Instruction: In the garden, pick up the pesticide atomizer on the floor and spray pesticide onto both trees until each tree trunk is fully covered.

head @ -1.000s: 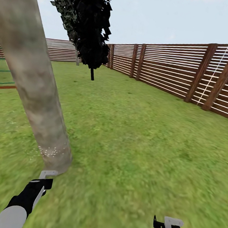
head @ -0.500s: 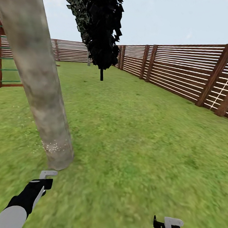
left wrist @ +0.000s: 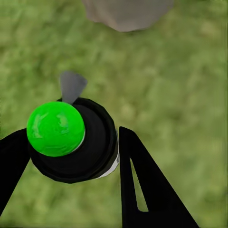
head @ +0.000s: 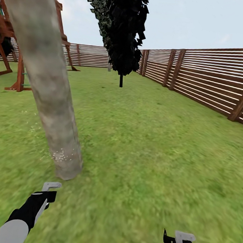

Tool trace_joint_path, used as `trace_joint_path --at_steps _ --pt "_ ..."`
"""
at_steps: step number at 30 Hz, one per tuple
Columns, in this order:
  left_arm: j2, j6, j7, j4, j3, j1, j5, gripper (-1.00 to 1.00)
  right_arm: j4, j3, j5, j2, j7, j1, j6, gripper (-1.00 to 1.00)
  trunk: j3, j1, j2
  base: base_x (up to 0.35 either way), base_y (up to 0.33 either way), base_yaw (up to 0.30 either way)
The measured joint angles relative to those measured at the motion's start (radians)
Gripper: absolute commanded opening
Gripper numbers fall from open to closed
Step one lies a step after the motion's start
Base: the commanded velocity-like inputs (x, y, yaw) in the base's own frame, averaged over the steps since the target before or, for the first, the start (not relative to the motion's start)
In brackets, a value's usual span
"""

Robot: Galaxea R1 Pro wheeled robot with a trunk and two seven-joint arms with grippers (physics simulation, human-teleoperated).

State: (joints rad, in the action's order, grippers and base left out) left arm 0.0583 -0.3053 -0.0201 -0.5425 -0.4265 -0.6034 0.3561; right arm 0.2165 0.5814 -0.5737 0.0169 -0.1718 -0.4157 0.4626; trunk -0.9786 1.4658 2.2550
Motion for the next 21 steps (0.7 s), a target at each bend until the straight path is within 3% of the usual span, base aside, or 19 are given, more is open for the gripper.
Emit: trace_joint_path --at_steps 8,12,14,18,19,21 --pt "-0.003 0.000 -0.001 0.004 0.001 0.000 0.000 -1.00 0.000 0.000 0.000 0.000 0.000 0.000 0.000 1.00 0.000 0.000 0.000 0.075 -0.250 0.276" --pt "-0.011 0.026 0.001 -0.012 0.004 -0.002 -0.001 -1.00 0.001 0.000 0.000 0.001 0.000 0.000 0.000 1.00 0.000 0.000 0.000 -0.044 -0.092 0.062" --pt "-0.015 0.104 0.011 -0.016 0.007 -0.016 -0.001 -1.00 0.001 0.000 0.000 0.001 0.000 0.000 0.000 1.00 0.000 0.000 0.000 -0.002 -0.004 0.002" --pt "-0.038 0.112 0.055 -0.029 0.009 -0.107 -0.001 -1.00 0.001 0.001 0.000 0.002 0.000 0.000 0.000 1.00 0.000 0.000 0.000 0.000 0.000 0.000" --pt "-0.032 0.105 0.072 -0.029 0.007 -0.123 -0.001 -1.00 0.001 0.001 0.000 0.002 0.000 0.000 0.000 1.00 0.000 0.000 0.000 0.000 0.000 0.000" --pt "0.024 0.069 0.135 -0.069 -0.001 -0.142 0.002 -1.00 0.001 0.000 -0.001 0.001 0.000 0.000 -0.001 1.00 0.000 0.000 0.000 0.000 0.000 0.000"
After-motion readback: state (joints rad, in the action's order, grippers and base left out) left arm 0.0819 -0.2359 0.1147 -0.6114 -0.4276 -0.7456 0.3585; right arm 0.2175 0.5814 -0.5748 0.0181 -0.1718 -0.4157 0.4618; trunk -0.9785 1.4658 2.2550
